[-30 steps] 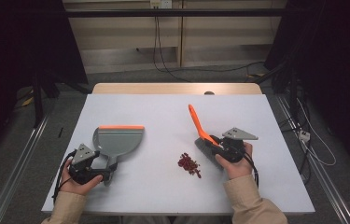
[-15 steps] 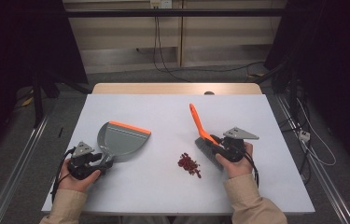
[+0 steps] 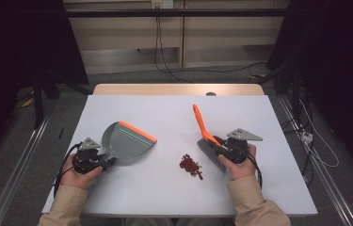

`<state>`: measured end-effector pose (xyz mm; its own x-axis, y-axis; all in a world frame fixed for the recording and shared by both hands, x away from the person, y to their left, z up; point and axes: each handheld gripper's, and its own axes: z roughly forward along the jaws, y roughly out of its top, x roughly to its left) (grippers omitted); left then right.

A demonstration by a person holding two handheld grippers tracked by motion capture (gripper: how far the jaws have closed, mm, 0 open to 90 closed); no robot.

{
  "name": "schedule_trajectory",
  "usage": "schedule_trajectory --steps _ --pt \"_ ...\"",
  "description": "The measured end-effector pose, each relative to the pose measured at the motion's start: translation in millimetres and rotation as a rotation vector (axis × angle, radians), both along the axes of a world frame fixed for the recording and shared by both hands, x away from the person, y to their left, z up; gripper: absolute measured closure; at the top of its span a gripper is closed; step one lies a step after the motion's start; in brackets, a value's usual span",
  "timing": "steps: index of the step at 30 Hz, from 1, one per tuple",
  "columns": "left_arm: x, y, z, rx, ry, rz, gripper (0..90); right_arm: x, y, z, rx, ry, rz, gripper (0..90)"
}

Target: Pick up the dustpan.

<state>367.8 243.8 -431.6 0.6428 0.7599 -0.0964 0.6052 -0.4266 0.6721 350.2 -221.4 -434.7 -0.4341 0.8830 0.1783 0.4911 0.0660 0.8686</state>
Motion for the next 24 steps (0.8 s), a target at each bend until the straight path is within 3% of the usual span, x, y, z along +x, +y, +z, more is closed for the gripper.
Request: schedule_trajectory --steps 5,15,18,24 --pt "-7.5 -0.4 9.4 -0.028 -0.01 -0.067 63.1 0.6 0.3 -0.3 0.009 0.001 -0.006 71.1" --pt "-31.1 -24.8 14.2 -0.022 0.002 -0.299 63.1 -1.6 2.4 1.4 -0.008 -0.004 -0.01 71.2" --pt "-36.5 -33.6 14.1 -0.03 0.015 -0.339 63.0 -2.6 4.1 1.9 -0.031 -0.014 -0.002 71.1" --pt "-42.3 -44.4 11.0 -0.006 0.033 -0.415 63.0 -4.7 6.3 2.1 -0.052 -0.021 0.006 71.0"
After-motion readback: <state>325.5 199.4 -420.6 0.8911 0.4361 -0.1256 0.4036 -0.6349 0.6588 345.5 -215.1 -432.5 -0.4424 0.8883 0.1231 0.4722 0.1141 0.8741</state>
